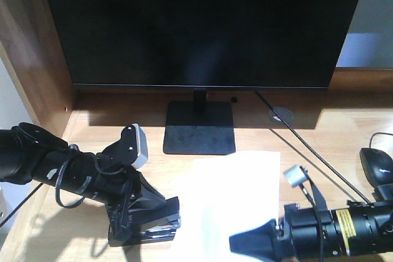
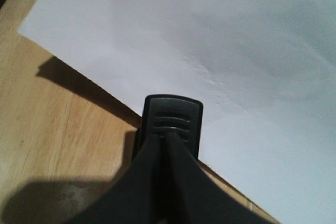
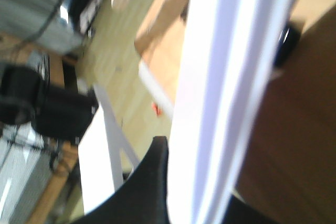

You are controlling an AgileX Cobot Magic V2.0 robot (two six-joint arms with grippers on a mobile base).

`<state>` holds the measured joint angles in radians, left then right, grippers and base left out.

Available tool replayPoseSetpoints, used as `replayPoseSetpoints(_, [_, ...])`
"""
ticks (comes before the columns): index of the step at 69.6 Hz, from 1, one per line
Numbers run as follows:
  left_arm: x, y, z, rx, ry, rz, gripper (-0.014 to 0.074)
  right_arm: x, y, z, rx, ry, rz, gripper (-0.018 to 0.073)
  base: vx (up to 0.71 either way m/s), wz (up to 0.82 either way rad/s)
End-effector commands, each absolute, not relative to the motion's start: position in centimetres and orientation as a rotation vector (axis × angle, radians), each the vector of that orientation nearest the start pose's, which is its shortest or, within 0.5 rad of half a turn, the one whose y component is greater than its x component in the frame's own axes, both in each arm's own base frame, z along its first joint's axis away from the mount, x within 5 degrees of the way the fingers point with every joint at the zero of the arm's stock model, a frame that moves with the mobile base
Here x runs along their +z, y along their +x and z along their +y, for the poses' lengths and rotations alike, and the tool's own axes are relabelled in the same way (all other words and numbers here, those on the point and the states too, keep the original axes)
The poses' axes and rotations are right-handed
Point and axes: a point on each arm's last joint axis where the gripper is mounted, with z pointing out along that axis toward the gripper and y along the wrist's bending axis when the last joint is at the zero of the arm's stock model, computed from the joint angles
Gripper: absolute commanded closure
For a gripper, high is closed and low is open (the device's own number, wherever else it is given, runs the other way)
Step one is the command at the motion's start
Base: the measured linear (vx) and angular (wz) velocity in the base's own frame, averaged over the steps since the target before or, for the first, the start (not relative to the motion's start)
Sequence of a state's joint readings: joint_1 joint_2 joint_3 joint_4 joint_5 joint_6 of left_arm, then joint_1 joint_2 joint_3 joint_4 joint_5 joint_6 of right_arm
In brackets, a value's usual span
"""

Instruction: Grab stapler and paper to desk for stapling

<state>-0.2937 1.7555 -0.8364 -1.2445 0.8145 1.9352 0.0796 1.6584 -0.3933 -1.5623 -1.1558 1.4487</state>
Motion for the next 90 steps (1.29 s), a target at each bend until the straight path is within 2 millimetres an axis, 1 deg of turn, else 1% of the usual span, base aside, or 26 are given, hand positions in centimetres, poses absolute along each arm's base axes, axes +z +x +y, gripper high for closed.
replayPoseSetpoints(1, [18.3, 27.2, -15.2, -0.84, 1.423, 1.892, 0.0604, 16.0, 19.4, 10.1, 1.575, -0.463, 2.145, 0.0562, 0.0, 0.0])
replayPoseSetpoints(19, [18.3, 27.2, -15.2, -0.84, 1.423, 1.892, 0.0604, 15.3, 19.9, 9.8, 1.47, -0.407, 2.223, 0.0562, 0.0, 0.0])
replayPoseSetpoints(38, [18.3, 27.2, -15.2, -0.84, 1.423, 1.892, 0.0604, 14.6, 20.2, 9.6, 1.399, -0.368, 2.279, 0.0562, 0.0, 0.0])
replayPoseSetpoints(48, [18.3, 27.2, -15.2, -0.84, 1.423, 1.892, 0.0604, 13.7, 20.3, 9.6, 1.43, -0.326, 2.306, 0.0562, 0.0, 0.0])
replayPoseSetpoints(59, [18.3, 27.2, -15.2, -0.84, 1.423, 1.892, 0.0604, 13.0, 20.8, 9.9, 1.505, -0.302, 2.285, 0.0562, 0.0, 0.0])
replayPoseSetpoints(82, [18.3, 27.2, -15.2, -0.84, 1.423, 1.892, 0.0604, 13.0, 23.8, 10.4, 1.6, -0.288, 2.248, 0.0562, 0.0, 0.0])
replayPoseSetpoints(90, [18.3, 27.2, -15.2, -0.84, 1.423, 1.892, 0.0604, 12.9, 24.3, 10.5, 1.642, -0.312, 2.256, 0.0562, 0.0, 0.0])
